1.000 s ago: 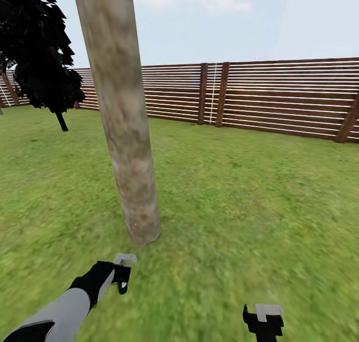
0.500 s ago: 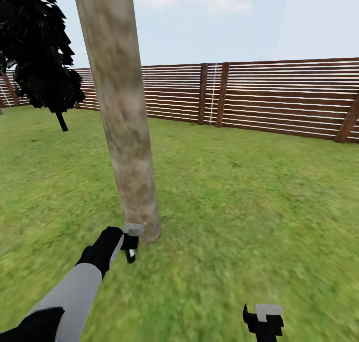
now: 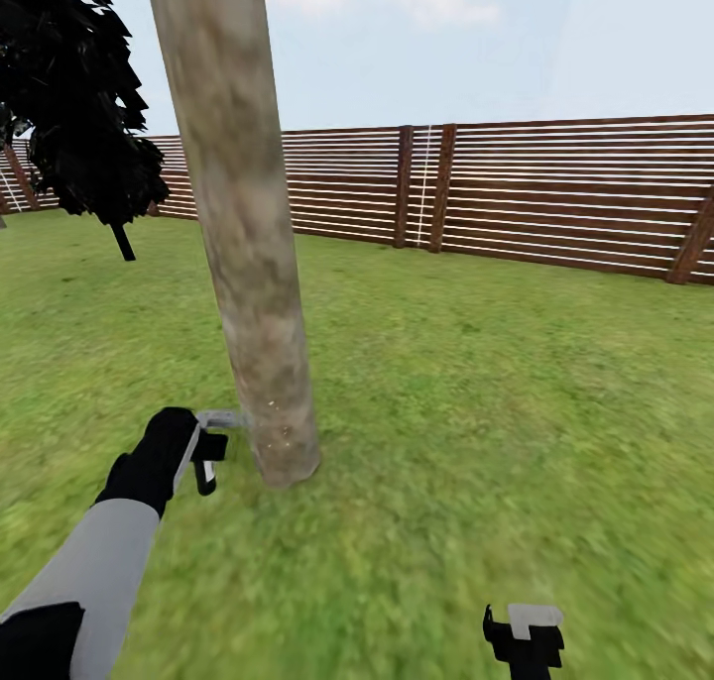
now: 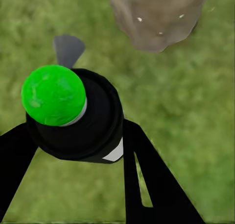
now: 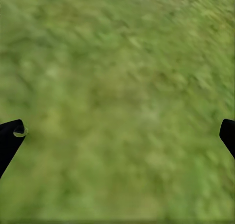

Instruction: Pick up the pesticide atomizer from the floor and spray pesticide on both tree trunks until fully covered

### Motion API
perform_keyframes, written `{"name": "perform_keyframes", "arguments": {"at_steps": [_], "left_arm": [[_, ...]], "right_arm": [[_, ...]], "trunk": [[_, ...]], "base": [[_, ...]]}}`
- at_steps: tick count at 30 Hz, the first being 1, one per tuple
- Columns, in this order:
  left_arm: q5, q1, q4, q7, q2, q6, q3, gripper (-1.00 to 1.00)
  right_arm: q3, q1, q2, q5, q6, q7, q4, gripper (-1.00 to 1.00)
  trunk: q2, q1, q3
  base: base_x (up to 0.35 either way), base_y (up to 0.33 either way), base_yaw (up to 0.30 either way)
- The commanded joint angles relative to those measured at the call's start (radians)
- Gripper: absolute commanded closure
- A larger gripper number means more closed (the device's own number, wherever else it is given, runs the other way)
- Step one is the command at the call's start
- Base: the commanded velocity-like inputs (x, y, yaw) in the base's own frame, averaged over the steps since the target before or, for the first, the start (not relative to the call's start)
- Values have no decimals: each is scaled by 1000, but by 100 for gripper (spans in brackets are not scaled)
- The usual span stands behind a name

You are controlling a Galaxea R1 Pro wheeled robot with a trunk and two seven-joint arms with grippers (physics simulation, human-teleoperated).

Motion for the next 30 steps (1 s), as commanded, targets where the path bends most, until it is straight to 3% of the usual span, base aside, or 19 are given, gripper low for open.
{"name": "perform_keyframes", "arguments": {"at_steps": [1, 4, 7, 9, 19, 30], "left_arm": [[-4, 2, -3, -10, 5, 10, -2, 100], [-3, -5, -7, -10, -17, 17, -5, 100], [-3, -27, -7, -10, -85, 19, -14, 100], [-4, -50, -7, -10, -102, 20, -18, 100], [-8, -49, -52, -9, -106, 28, -22, 100], [-10, -45, -52, -8, -105, 39, -22, 100]], "right_arm": [[-7, -1, 0, 10, -2, -5, 1, -100], [-7, -1, 0, 9, -2, -5, 0, -100], [-7, -1, 0, 9, -2, -5, 0, -100], [-7, -1, 0, 9, -2, -5, -1, -100], [-7, -1, -3, 12, -2, -5, 0, -100], [-7, -1, -3, 10, -2, -5, -1, -100]], "trunk": [[0, 0, -1], [0, 0, -1], [0, 0, -1], [0, 0, -1], [0, 0, -1], [0, 0, -1]], "base": [[0, 0, 0], [0, 0, 147], [0, 0, 248], [0, 0, 251], [184, -33, 33], [68, -254, 0]]}}
